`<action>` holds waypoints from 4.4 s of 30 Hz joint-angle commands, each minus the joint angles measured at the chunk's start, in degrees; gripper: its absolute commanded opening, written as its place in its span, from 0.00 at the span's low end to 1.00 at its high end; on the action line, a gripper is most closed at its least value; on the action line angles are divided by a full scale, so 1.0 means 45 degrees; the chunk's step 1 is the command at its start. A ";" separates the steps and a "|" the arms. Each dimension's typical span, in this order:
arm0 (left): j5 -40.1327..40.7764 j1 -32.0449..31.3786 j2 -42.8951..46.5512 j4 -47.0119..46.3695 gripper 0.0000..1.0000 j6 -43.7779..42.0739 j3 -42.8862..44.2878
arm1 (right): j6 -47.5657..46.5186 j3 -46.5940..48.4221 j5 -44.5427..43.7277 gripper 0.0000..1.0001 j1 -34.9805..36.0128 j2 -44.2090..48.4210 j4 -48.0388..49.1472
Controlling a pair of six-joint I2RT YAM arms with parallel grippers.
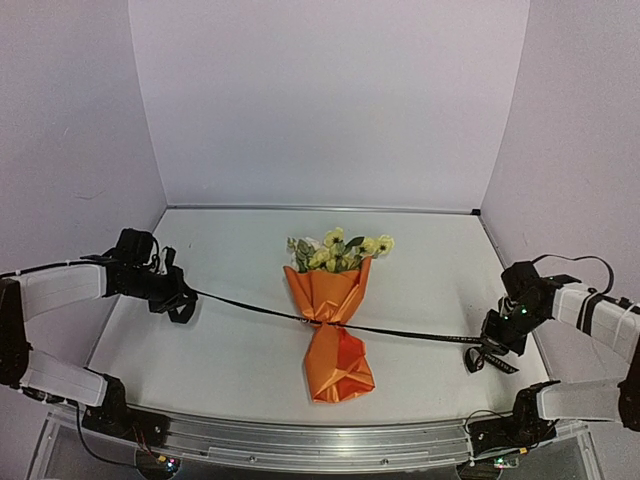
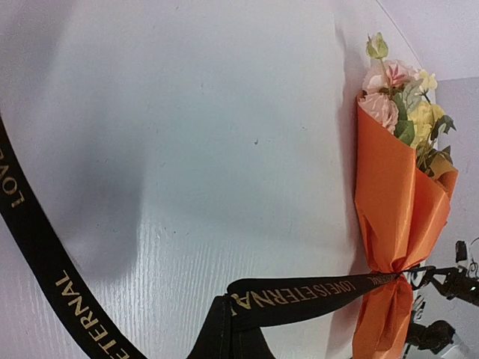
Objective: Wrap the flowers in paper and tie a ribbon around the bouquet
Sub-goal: Tie the ribbon around the folded bouquet, then cross the ribbon over the folded bouquet.
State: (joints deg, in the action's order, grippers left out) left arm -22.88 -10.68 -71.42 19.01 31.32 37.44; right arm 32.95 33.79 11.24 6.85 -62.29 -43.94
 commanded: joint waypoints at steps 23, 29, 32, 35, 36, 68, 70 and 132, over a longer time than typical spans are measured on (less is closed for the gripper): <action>0.2595 -0.4135 -0.0603 -0.1558 0.63 -0.7929 0.2563 | -0.3128 0.2894 -0.2019 0.73 0.3005 -0.0772 -0.0395; 0.2574 -0.5140 -0.2932 -0.2130 0.59 -1.3790 0.2744 | -0.3496 0.2722 -0.1519 0.73 0.3424 -0.0998 0.1118; 0.3368 -0.5133 -0.4068 -0.1874 0.57 -1.5317 0.3037 | -0.3546 0.2667 -0.1349 0.73 0.3499 -0.1000 0.1347; 0.4367 -0.5140 -0.4860 -0.2349 0.56 -1.6260 0.2818 | -0.3599 0.2505 -0.1360 0.73 0.3508 -0.0887 0.1515; 0.4609 -0.5128 -0.5014 -0.2466 0.56 -1.6426 0.2802 | -0.3609 0.2396 -0.1370 0.73 0.3501 -0.0850 0.1572; 0.3331 -0.6768 -0.2385 -0.3154 0.00 -1.4466 0.2988 | -0.3621 0.2292 -0.0900 0.68 0.3518 -0.1487 0.2088; 0.3200 -0.7426 -0.2103 -0.2904 0.00 -1.4141 0.3107 | -0.3614 0.2353 -0.0710 0.68 0.3527 -0.1562 0.2089; 0.3603 -1.0439 0.1659 -0.4692 0.00 -1.1248 0.0841 | -0.8339 0.3708 -0.2195 0.00 1.2081 -0.7229 1.5848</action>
State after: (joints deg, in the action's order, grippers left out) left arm -8.53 -57.74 -62.90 -1.46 -19.02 41.46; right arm -5.00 54.57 3.58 60.58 -100.77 26.66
